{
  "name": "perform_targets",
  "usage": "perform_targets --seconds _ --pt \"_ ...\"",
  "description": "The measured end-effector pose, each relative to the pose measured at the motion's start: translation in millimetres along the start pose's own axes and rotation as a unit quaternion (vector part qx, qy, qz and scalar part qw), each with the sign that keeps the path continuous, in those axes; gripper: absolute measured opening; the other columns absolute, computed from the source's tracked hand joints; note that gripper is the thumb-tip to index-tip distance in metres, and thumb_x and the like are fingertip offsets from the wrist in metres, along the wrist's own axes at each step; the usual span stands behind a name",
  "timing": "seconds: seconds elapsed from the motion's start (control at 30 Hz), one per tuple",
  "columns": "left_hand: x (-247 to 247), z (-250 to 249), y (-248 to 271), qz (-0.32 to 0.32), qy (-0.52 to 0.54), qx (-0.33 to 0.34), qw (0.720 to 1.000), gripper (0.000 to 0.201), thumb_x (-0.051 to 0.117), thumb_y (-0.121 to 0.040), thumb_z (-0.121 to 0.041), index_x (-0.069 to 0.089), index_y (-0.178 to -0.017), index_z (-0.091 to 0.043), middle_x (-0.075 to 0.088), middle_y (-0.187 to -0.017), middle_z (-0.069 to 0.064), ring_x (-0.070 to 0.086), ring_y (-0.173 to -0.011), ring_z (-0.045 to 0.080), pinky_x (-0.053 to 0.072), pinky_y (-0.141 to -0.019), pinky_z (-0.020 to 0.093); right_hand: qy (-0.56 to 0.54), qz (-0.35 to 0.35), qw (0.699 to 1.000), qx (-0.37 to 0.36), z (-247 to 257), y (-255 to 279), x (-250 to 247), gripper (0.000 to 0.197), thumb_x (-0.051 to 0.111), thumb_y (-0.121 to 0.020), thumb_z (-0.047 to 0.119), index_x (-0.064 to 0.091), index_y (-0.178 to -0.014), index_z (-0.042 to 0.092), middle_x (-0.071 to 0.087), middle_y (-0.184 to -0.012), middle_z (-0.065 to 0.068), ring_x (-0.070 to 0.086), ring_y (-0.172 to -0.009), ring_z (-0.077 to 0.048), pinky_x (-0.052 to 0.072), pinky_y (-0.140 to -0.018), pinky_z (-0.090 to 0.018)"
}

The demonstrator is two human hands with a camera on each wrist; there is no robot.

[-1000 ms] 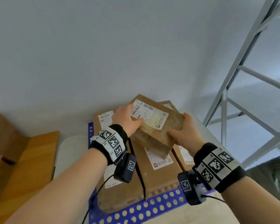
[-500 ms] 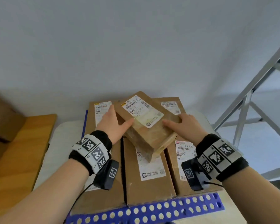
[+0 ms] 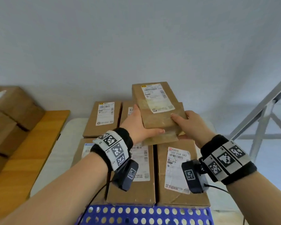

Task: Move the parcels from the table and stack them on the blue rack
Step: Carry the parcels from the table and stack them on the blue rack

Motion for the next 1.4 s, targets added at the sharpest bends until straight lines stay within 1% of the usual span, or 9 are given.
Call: perform_targets --seconds 0.17,0.33,0.4,0.47,0.7,0.9,1.07,1.17,1.4 --pt "18.6 -22.1 -29.2 0.012 -0.035 0.034 0.999 0.081 0.08 -0.069 -0.032 0.033 -0.134 -0.021 0.055 -0.121 -0.004 0.054 -0.11 0.015 0.047 -0.094 0.034 -0.008 -0.063 0.998 0.011 -8.6 -8.1 -21.7 0.034 0.054 -0.091 0.036 0.052 -0.112 0.01 0.059 -0.101 -0.004 0.061 -0.094 -0.025 0.055 -0.081 -0.047" --pt "24.8 -17.7 -42.0 0.007 -0.115 0.039 0.993 0.066 0.073 -0.076 -0.037 0.041 -0.131 -0.021 0.058 -0.121 0.0 0.055 -0.109 0.021 0.046 -0.094 0.036 -0.003 -0.059 0.998 0.012 -17.9 -14.2 -19.1 0.03 0.053 -0.091 0.029 0.054 -0.114 0.01 0.06 -0.101 -0.005 0.061 -0.095 -0.027 0.054 -0.083 -0.048" --pt "25.3 -16.0 -41.6 0.007 -0.126 0.04 0.991 0.065 0.071 -0.078 -0.038 0.041 -0.132 -0.019 0.057 -0.123 0.002 0.055 -0.111 0.022 0.046 -0.095 0.038 -0.005 -0.062 0.998 0.007 -19.3 -14.7 -20.7 0.022 0.052 -0.091 0.027 0.055 -0.108 0.013 0.06 -0.097 -0.002 0.061 -0.095 -0.026 0.054 -0.084 -0.047" --pt "25.7 -16.9 -39.2 0.006 -0.13 0.043 0.991 0.063 0.07 -0.079 -0.036 0.042 -0.132 -0.016 0.056 -0.125 0.004 0.054 -0.113 0.023 0.045 -0.097 0.037 -0.01 -0.066 0.998 0.003 -19.6 -14.4 -23.5 0.016 0.051 -0.092 0.024 0.055 -0.105 0.017 0.059 -0.094 0.0 0.061 -0.096 -0.025 0.054 -0.086 -0.045" --pt "29.5 -23.9 -35.9 0.008 -0.122 0.058 0.991 0.062 0.065 -0.085 -0.031 0.038 -0.138 -0.013 0.052 -0.133 0.003 0.05 -0.12 0.021 0.04 -0.095 0.027 -0.016 -0.08 0.997 0.0 -19.6 -17.0 -28.6 0.025 0.047 -0.093 0.021 0.055 -0.116 0.014 0.061 -0.104 -0.002 0.061 -0.096 -0.024 0.054 -0.086 -0.045" --pt "31.8 -25.5 -35.9 0.01 -0.14 0.068 0.988 0.063 0.063 -0.087 -0.031 0.035 -0.14 -0.012 0.051 -0.135 0.004 0.05 -0.12 0.021 0.039 -0.096 0.027 0.005 -0.088 0.996 0.008 -23.1 -18.2 -30.0 0.032 0.045 -0.093 0.021 0.049 -0.123 0.011 0.059 -0.105 -0.003 0.059 -0.096 -0.024 0.053 -0.086 -0.044" --pt "32.5 -24.1 -36.2 0.014 -0.161 0.067 0.985 0.062 0.061 -0.088 -0.033 0.034 -0.139 -0.014 0.052 -0.132 0.005 0.05 -0.118 0.021 0.04 -0.095 0.028 0.052 -0.089 0.995 -0.001 -25.2 -18.6 -28.2 0.035 0.043 -0.095 0.025 0.046 -0.127 0.01 0.06 -0.108 -0.007 0.061 -0.09 -0.027 0.05 -0.07 -0.031" --pt "33.3 -23.4 -36.2 0.014 -0.165 0.066 0.984 0.064 0.061 -0.088 -0.033 0.032 -0.141 -0.013 0.051 -0.132 0.005 0.05 -0.119 0.021 0.04 -0.096 0.029 0.058 -0.089 0.994 -0.009 -26.4 -19.1 -27.9 0.034 0.042 -0.096 0.026 0.046 -0.126 0.009 0.06 -0.105 -0.007 0.057 -0.083 -0.024 0.041 -0.056 -0.023" --pt "34.1 -21.5 -36.6 0.018 -0.167 0.06 0.984 0.069 0.06 -0.088 -0.035 0.027 -0.144 -0.014 0.051 -0.134 0.005 0.05 -0.119 0.021 0.041 -0.098 0.031 0.055 -0.091 0.994 -0.02 -30.0 -20.0 -27.3 0.034 0.042 -0.097 0.029 0.047 -0.126 0.011 0.058 -0.099 -0.002 0.056 -0.081 -0.022 0.04 -0.055 -0.019"
Point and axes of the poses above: each hand's wrist, its own y-axis away from the middle knuckle, its own x-axis out of the palm, z = x × y, the point moved 5 cm from there along -y, towards the middle knuckle
